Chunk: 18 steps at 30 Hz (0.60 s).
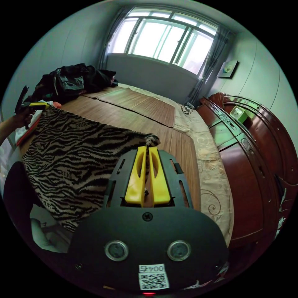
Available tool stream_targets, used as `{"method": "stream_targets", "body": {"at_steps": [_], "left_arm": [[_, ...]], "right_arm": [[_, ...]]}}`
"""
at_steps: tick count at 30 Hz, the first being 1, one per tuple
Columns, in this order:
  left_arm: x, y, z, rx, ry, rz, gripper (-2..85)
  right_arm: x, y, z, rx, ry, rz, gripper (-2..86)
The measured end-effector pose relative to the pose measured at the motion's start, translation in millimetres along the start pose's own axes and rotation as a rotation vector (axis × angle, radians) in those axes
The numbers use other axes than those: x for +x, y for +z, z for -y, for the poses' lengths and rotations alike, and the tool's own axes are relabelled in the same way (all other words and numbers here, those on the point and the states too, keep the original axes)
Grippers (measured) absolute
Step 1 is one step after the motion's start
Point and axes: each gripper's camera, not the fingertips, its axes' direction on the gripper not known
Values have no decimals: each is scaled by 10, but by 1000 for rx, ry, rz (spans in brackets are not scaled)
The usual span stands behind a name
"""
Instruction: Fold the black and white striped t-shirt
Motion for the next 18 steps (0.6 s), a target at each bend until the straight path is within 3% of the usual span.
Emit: {"method": "stream_targets", "body": {"at_steps": [9,16,18], "left_arm": [[128,446,162,-119,14,75,19],[72,874,136,-253,-89,121,19],[25,918,103,-292,-121,215,20]], "right_arm": [[57,653,175,-118,36,37,1],[32,1471,125,-396,57,-25,65],[113,1588,95,-449,86,-68,79]]}}
